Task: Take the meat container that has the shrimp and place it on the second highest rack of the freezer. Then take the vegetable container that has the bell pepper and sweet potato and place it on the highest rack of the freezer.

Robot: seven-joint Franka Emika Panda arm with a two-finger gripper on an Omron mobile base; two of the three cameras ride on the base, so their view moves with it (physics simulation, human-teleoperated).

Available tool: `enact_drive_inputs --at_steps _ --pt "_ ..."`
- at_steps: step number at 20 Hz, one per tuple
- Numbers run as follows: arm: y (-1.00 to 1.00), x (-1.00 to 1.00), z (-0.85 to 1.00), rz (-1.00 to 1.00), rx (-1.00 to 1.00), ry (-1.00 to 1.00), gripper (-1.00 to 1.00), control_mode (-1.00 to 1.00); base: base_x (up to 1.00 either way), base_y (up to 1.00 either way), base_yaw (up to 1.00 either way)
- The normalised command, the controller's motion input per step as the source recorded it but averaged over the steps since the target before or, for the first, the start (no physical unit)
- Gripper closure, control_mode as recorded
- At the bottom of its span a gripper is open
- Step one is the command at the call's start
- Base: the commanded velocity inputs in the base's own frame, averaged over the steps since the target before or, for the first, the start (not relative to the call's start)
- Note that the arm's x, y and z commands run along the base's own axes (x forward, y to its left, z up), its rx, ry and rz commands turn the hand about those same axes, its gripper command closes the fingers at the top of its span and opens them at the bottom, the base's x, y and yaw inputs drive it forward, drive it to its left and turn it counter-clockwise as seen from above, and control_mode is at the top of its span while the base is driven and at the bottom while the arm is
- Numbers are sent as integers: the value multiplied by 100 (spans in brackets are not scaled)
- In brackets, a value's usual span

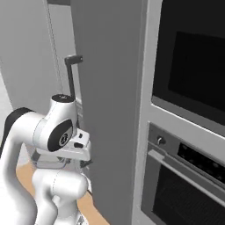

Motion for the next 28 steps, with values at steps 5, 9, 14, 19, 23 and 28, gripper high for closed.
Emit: enact_drive_inputs --at_steps 5,9,14,19,23,28 --pt "0 0 0 0 0 0 100 100 86 100 -35" --pt "0 0 0 0 0 0 100 100 63 88 -27" --pt "0 0 0 0 0 0 100 100 4 4 -2" --pt "0 0 0 0 0 0 100 100 19 12 -24" --pt "0 0 0 0 0 0 100 100 29 31 -33" --pt "0 0 0 0 0 0 100 100 15 38 -29"
